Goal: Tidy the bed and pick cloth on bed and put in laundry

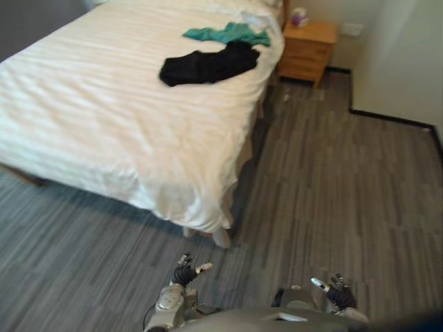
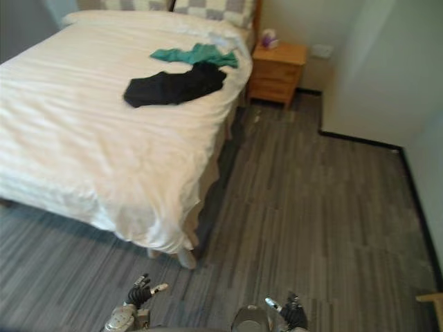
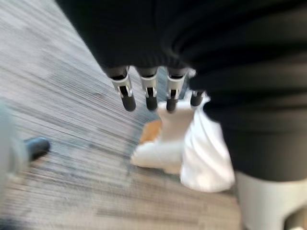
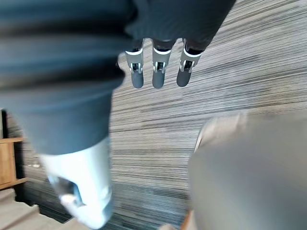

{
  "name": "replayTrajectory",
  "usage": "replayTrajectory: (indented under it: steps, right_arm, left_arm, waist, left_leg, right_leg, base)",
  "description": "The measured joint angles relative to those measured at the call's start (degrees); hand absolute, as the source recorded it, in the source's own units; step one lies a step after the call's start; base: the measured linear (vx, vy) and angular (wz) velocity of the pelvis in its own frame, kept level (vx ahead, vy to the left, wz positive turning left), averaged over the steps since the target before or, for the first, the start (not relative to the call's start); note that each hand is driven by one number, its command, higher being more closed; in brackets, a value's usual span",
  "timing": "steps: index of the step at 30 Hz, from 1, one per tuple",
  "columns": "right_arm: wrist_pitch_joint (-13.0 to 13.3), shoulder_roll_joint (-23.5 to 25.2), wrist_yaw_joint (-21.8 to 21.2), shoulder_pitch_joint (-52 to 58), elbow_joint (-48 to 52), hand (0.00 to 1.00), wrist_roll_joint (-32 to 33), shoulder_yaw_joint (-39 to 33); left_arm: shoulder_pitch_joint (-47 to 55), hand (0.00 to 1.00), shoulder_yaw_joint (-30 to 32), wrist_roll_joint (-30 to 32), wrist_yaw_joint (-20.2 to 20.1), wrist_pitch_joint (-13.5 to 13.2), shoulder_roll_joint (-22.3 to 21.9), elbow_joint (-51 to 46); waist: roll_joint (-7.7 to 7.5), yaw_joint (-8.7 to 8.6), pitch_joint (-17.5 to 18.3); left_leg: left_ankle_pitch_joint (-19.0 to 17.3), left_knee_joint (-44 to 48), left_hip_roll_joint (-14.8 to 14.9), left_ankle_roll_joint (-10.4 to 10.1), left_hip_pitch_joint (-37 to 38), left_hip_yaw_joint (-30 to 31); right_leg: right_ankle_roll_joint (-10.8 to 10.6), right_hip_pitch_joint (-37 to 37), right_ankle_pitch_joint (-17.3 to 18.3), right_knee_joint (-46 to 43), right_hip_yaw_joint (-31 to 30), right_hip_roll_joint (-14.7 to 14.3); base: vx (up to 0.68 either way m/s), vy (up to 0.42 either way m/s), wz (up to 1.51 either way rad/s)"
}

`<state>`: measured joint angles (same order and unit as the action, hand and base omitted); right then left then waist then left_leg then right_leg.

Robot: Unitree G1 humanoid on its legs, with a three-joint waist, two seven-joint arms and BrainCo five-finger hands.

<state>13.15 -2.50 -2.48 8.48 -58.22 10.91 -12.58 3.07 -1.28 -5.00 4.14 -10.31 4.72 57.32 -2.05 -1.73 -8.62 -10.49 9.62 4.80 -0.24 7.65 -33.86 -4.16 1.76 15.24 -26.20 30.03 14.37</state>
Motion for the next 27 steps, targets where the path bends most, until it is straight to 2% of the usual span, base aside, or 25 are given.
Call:
replayTrajectory:
  steps: [1,2,3,5,7,10,12,13,14,16,17,19,21,22,23,24,25,26,27]
  right_arm:
    - [0.13,-0.18,-0.18,-0.01,0.80,0.00,0.04,0.05]
    - [0.35,-0.44,-0.35,-0.73,1.70,0.00,0.03,0.01]
    - [0.10,-1.23,-0.64,-1.42,1.62,0.00,-0.84,0.03]
    - [-0.48,-2.09,-0.81,-0.68,1.62,0.00,-1.26,0.17]
    - [-1.15,-2.25,-0.86,-0.24,2.34,0.00,-2.41,0.84]
    - [-1.71,-2.23,-0.86,-0.33,3.74,0.00,-3.11,2.34]
    - [-2.52,-2.32,-0.90,-0.35,3.78,0.00,-3.06,2.28]
    - [-3.43,-2.78,-1.04,-0.83,3.55,0.00,-3.18,2.31]
    - [-4.23,-3.61,-1.15,-1.37,3.21,0.00,-3.14,2.25]
    - [-4.57,-3.69,-1.97,-1.58,3.43,0.00,-2.47,2.13]
    - [-4.54,-3.68,-2.01,-1.46,3.49,0.00,-1.55,2.07]
    - [-3.90,-3.65,-2.26,0.04,3.94,0.00,-0.48,1.74]
    - [-2.96,-2.04,-3.80,2.51,4.21,0.00,0.65,0.64]
    - [-2.37,-0.82,-4.60,3.34,4.30,0.00,1.29,-1.35]
    - [-2.25,-0.07,-4.91,3.89,3.62,0.00,1.37,-2.72]
    - [-2.08,0.38,-5.37,4.43,3.35,0.00,1.31,-2.96]
    - [-1.78,0.73,-6.04,5.10,3.39,0.00,1.21,-2.75]
    - [-1.34,0.72,-6.11,5.35,3.43,0.00,1.16,-2.74]
    - [-3.48,0.08,-0.73,5.47,2.25,0.00,-1.01,-2.55]
  left_arm:
    - [0.10,0.00,-0.64,0.03,0.05,-0.01,-0.47,-0.05]
    - [0.03,0.00,-1.37,0.22,0.02,0.02,-1.55,-0.21]
    - [0.10,0.00,-3.01,0.70,0.15,0.46,-2.39,-0.20]
    - [0.11,0.00,-4.55,1.21,0.46,0.99,-2.85,-0.54]
    - [0.28,0.00,-4.56,1.08,1.11,1.02,-2.40,-1.93]
    - [0.16,0.00,-4.84,0.96,1.03,0.95,-1.16,-2.43]
    - [0.61,0.00,-4.01,-0.86,0.85,0.33,-1.16,-2.54]
    - [0.77,0.00,-2.27,-2.80,0.82,-0.60,-1.86,-2.70]
    - [1.15,0.00,-0.79,-4.26,0.80,-1.48,-2.73,-2.89]
    - [2.48,0.00,0.22,-5.71,0.74,-2.58,-3.22,-3.93]
    - [2.83,0.00,0.19,-5.73,0.65,-3.06,-3.22,-4.17]
    - [2.85,0.00,0.04,-6.94,-0.18,-3.47,-3.55,-4.06]
    - [2.84,0.00,0.29,-7.89,-1.28,-3.42,-3.70,-3.56]
    - [2.55,0.00,0.47,-7.88,-1.62,-3.41,-3.89,-3.54]
    - [2.37,0.00,0.89,-7.89,-1.79,-3.26,-3.88,-2.64]
    - [2.36,0.00,1.98,-7.96,-1.82,-2.94,-3.91,-2.38]
    - [2.51,0.00,2.84,-8.17,-1.72,-2.45,-3.70,-1.92]
    - [2.85,0.00,3.78,-8.28,-1.73,-2.13,-3.69,-1.49]
    - [3.93,0.00,8.16,-10.08,-1.24,3.36,-3.76,2.40]
  waist:
    - [1.50,0.10,-0.17]
    - [3.48,-0.65,-1.11]
    - [4.31,-1.17,-1.43]
    - [4.95,-1.63,-1.19]
    - [4.98,-1.70,-1.23]
    - [3.81,-1.14,-2.53]
    - [3.86,-0.83,-3.50]
    - [3.97,-0.07,-3.89]
    - [5.02,1.15,-4.02]
    - [5.58,1.35,-4.01]
    - [5.68,1.24,-3.94]
    - [6.06,1.03,-3.41]
    - [5.06,0.42,-1.20]
    - [4.92,0.15,-0.80]
    - [4.45,0.07,-0.73]
    - [3.69,0.47,-0.17]
    - [3.43,1.25,0.04]
    - [3.66,1.17,0.25]
    - [3.08,2.33,4.17]
  left_leg:
    - [0.09,0.19,1.43,-0.16,-0.60,-0.89]
    - [0.18,1.87,3.60,-0.21,-1.25,-2.60]
    - [0.89,1.17,4.24,-0.79,-1.57,-4.05]
    - [3.28,-0.73,4.52,-1.73,-0.46,-6.38]
    - [3.64,-0.22,4.95,-1.66,-0.55,-8.49]
    - [3.60,4.30,6.41,-1.64,-0.96,-9.85]
    - [3.50,12.09,7.95,-1.42,-2.96,-3.57]
    - [2.92,16.78,8.16,-0.58,-5.54,3.86]
    - [0.46,17.67,6.16,-0.69,-6.11,12.94]
    - [-1.21,18.90,4.29,-1.05,-6.64,20.20]
    - [-1.16,18.88,4.17,-1.11,-6.55,21.82]
    - [-0.42,15.90,5.25,-1.37,-6.25,22.58]
    - [-1.18,7.51,5.31,-2.23,-3.03,21.28]
    - [-2.00,3.22,5.47,-3.51,-1.84,20.48]
    - [-2.27,1.64,5.33,-3.91,-1.57,20.22]
    - [-2.15,1.38,5.21,-3.92,-1.49,20.04]
    - [-2.16,0.99,5.13,-3.93,-0.19,19.24]
    - [-2.16,0.41,4.98,-3.93,1.23,18.66]
    - [0.83,-5.55,3.33,-4.38,3.46,19.19]
  right_leg:
    - [0.91,1.64,-1.52,5.18,-0.27,-2.82]
    - [2.79,3.45,-4.71,12.54,-1.01,-6.31]
    - [3.30,3.92,-7.26,16.54,-2.06,-7.98]
    - [3.32,4.94,-10.48,21.72,-2.90,-9.60]
    - [3.41,5.22,-12.27,25.70,-4.49,-10.64]
    - [4.14,6.21,-13.95,29.92,-7.12,-11.43]
    - [4.41,6.23,-14.15,29.55,-12.08,-11.71]
    - [4.62,5.86,-13.83,28.74,-15.92,-11.94]
    - [4.74,4.68,-13.62,27.63,-20.43,-12.30]
    - [5.39,2.70,-13.10,25.76,-24.86,-12.81]
    - [5.32,2.26,-13.03,25.31,-25.96,-13.26]
    - [5.13,2.19,-13.13,25.28,-26.16,-14.63]
    - [4.79,1.67,-13.19,25.93,-23.75,-14.28]
    - [4.13,1.34,-13.76,26.49,-20.74,-14.13]
    - [3.78,1.37,-14.82,26.90,-20.35,-14.09]
    - [3.57,1.86,-16.20,27.94,-20.23,-14.07]
    - [3.55,3.23,-16.88,29.32,-20.17,-14.11]
    - [3.47,4.43,-17.08,30.02,-20.16,-14.10]
    - [3.61,4.85,-18.39,32.09,-16.55,-13.32]
  base:
    - [-0.13,-0.250,-1.23]
    - [-0.13,-0.156,-0.94]
    - [-0.13,-0.115,-0.76]
    - [-0.10,-0.084,-0.45]
    - [-0.15,-0.077,-0.53]
    - [-0.15,-0.082,-0.66]
    - [-0.11,-0.059,-0.96]
    - [-0.05,-0.005,-1.53]
    - [-0.04,0.022,-1.71]
    - [-0.06,0.063,-1.59]
    - [-0.09,0.063,-1.23]
    - [-0.06,0.101,-0.57]
    - [0.03,0.151,0.05]
    - [0.06,0.146,0.40]
    - [0.09,0.170,0.27]
    - [0.10,0.099,-0.06]
    - [0.12,0.081,-0.21]
    - [0.08,0.038,-0.18]
    - [0.03,0.013,-0.07]
